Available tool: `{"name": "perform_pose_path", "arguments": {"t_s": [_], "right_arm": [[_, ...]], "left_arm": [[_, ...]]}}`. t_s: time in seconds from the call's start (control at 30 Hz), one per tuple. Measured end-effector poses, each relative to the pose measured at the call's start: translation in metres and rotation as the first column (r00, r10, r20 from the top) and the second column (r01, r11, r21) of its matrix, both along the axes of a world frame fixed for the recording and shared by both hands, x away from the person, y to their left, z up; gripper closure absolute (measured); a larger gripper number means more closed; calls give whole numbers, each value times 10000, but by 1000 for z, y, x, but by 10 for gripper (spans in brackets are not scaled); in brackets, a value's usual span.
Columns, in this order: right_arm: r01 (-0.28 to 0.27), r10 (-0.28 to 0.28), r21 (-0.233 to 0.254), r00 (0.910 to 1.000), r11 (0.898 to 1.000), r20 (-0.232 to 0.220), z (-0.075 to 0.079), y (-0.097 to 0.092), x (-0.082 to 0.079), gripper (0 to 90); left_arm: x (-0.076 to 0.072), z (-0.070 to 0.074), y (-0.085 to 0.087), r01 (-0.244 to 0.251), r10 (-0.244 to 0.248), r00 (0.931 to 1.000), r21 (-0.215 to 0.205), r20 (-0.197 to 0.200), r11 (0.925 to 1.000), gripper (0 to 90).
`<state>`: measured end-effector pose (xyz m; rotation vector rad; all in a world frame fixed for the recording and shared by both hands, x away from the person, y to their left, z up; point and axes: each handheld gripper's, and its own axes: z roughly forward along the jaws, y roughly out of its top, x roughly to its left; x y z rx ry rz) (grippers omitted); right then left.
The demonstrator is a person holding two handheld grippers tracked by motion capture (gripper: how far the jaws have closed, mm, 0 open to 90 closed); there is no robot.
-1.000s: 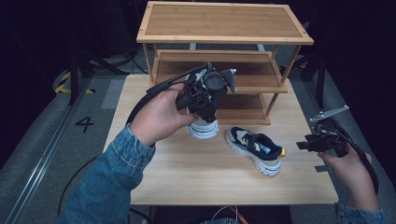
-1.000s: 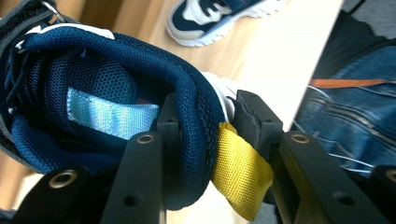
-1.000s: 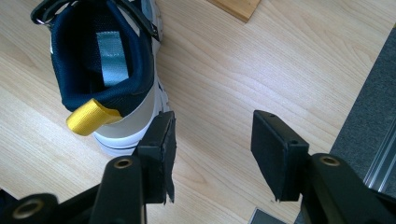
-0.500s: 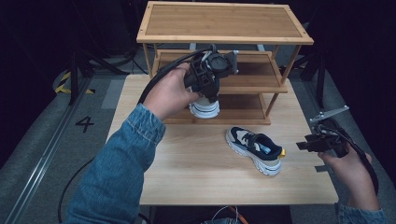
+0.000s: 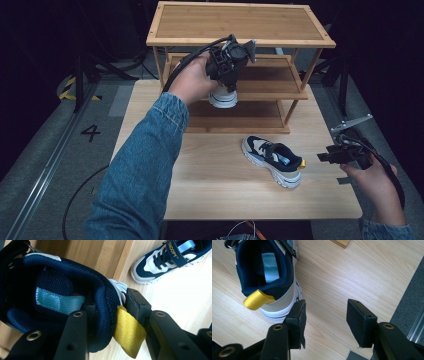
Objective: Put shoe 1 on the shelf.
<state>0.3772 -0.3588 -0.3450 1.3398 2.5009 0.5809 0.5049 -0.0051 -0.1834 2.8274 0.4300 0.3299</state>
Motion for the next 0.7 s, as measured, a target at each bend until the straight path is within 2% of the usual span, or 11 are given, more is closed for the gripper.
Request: {"name": "perform_pose_path", "arguments": {"t_s": [0.07, 0.2, 0.33, 0.47, 0.6, 0.7], "right_arm": [[-10, 10, -7, 10000, 10000, 2, 0, 0, 0, 506], [-36, 36, -12, 10000, 10000, 16, 1, 1, -1, 505], [-13, 13, -59, 10000, 10000, 11, 1, 3, -2, 500], [-234, 236, -133, 9997, 9996, 116, 4, 10, -4, 500], [-348, 351, -201, 9993, 9992, 141, 5, 14, -5, 500], [-343, 346, -238, 9993, 9991, 127, 4, 15, -5, 496]], "left_arm": [[5, -2, 0, 150, -149, 9999, -101, 17, 9998, 654], [13, -7, 1, 130, -129, 9999, -153, 79, 9998, 654], [16, -12, 4, 338, -337, 9994, -340, 50, 9989, 651], [18, -15, 7, 443, -441, 9990, -300, 60, 9986, 648], [19, -18, 7, 513, -509, 9983, -155, 294, 9986, 627], [17, -18, 8, 352, -333, 9969, -255, 716, 9991, 577]]}}
